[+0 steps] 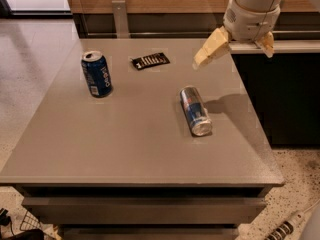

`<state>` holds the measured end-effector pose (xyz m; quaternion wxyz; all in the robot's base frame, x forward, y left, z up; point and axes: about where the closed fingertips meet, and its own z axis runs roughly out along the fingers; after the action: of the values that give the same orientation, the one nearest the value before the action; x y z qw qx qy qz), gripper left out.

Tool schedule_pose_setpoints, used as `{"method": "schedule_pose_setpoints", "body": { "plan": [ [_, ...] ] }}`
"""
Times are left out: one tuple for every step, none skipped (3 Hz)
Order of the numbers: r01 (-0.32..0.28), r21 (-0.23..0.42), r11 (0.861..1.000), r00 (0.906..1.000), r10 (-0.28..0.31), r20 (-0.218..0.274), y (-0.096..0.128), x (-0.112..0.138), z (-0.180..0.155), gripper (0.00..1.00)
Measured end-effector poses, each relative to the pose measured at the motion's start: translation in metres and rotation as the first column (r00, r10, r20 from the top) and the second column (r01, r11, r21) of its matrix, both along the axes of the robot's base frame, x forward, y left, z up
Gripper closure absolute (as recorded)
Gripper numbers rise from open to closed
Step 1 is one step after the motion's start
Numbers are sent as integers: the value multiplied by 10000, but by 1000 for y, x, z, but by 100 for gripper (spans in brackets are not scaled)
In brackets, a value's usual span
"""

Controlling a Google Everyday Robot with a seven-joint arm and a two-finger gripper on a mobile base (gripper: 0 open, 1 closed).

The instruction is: Place redbull can upright

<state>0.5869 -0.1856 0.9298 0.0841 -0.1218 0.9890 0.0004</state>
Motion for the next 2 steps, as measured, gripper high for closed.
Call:
{"method": "schedule_pose_setpoints", "body": {
  "plan": [
    [37, 296, 9996, 9997, -30, -234, 11, -6, -18, 0],
    [118, 502, 9987, 9986, -92, -521, 19, -15, -32, 0]
  ]
}}
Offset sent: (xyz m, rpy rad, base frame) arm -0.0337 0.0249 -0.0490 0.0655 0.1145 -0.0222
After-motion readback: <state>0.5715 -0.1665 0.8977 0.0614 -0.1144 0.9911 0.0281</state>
